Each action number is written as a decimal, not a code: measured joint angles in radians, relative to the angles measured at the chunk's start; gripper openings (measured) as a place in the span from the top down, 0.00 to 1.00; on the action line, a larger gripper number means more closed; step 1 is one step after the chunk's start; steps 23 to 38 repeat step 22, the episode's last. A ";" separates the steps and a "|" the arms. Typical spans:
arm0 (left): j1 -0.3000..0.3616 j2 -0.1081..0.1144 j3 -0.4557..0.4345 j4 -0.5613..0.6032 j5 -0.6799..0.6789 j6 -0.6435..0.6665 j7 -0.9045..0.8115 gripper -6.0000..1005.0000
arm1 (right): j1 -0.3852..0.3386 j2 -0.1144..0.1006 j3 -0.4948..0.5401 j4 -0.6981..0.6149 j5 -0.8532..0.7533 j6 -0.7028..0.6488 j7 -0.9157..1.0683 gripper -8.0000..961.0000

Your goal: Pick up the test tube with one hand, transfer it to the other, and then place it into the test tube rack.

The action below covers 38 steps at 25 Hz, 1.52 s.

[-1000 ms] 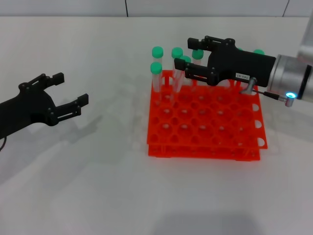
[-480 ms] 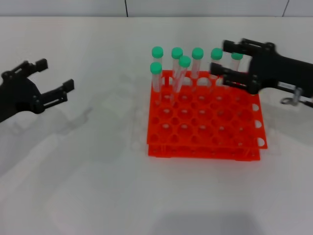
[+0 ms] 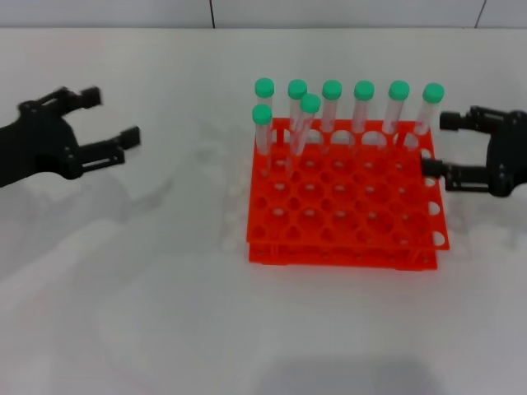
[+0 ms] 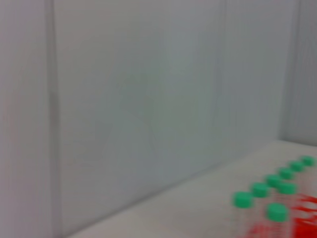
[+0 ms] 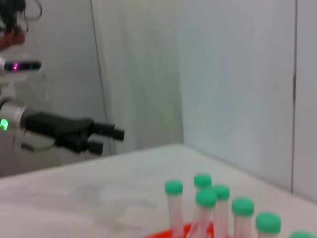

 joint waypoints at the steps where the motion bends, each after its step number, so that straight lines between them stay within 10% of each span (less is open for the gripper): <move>1: -0.024 0.018 0.000 -0.010 0.034 0.027 -0.025 0.13 | 0.004 -0.003 0.000 0.000 -0.019 0.000 0.006 0.22; 11: -0.157 0.100 -0.004 -0.024 0.232 0.199 -0.139 0.13 | 0.054 -0.013 0.001 0.011 -0.141 -0.003 0.056 0.11; 38: -0.200 0.108 -0.001 -0.024 0.323 0.268 -0.163 0.13 | 0.085 -0.014 -0.003 0.011 -0.203 0.006 0.094 0.10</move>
